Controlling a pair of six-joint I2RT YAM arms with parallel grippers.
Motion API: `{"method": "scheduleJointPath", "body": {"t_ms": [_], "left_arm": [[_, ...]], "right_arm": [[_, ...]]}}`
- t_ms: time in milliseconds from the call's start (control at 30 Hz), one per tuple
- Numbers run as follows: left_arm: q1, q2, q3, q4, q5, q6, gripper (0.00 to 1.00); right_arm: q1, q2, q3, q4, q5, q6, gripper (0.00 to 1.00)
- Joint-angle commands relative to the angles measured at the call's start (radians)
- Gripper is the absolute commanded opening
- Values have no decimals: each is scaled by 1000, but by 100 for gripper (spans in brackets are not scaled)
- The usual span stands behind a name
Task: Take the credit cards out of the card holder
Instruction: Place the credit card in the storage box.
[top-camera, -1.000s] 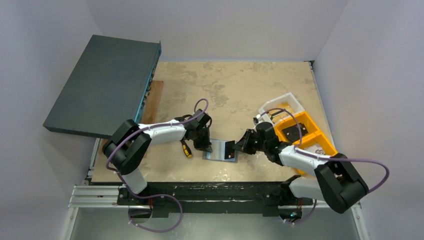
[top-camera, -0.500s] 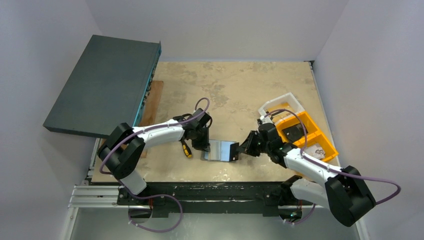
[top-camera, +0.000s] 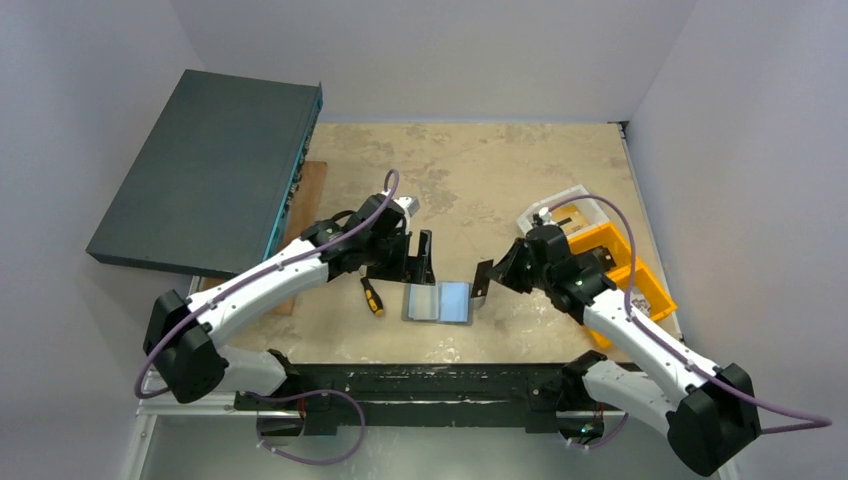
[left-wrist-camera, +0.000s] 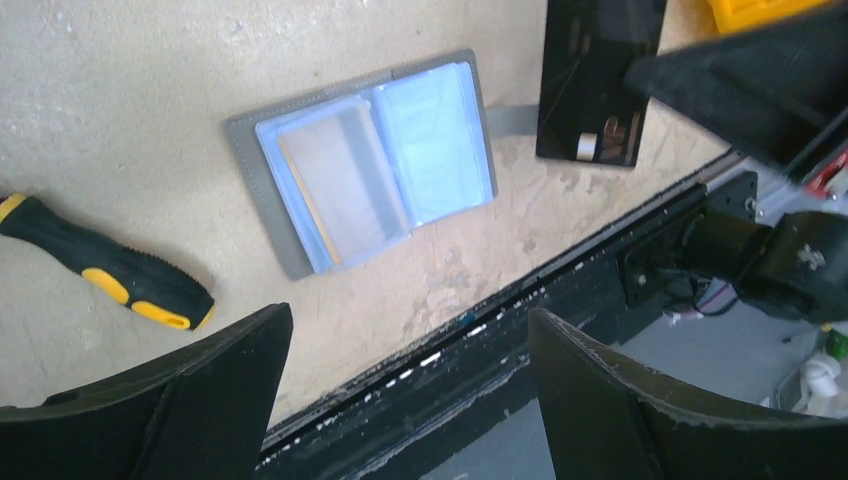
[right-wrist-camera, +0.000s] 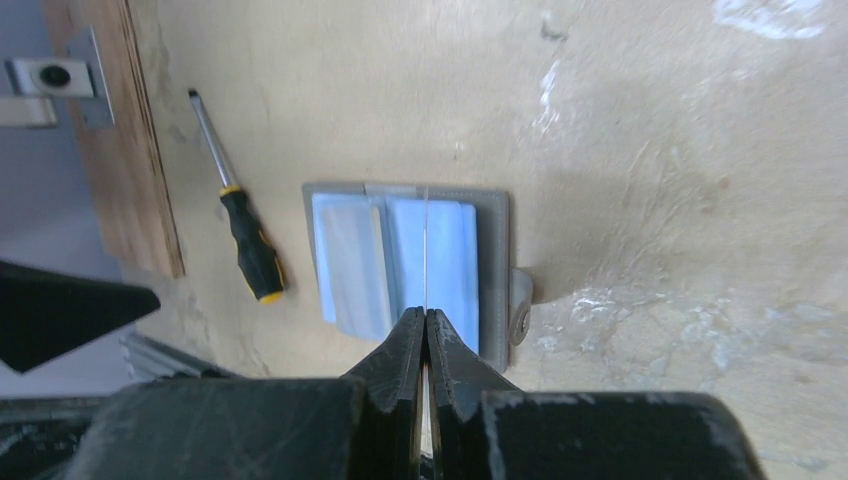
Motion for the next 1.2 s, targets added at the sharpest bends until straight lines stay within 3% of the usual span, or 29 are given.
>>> {"method": "scheduleJointPath", "body": {"t_ms": [0, 300, 700, 1167], "left_arm": [[-4, -96, 23, -103, 58, 96, 88], [-3, -215, 8, -193, 111, 181, 92], [16, -268, -32, -229, 121, 261, 93], [87, -278, -85, -192, 208, 261, 93]], "right_arm": [[-34, -30, 151, -226, 218, -14, 0], [-225, 20, 357, -485, 421, -57, 0], [-571, 240, 484, -521, 503, -231, 0], [-635, 436, 484, -462, 542, -243, 0]]}}
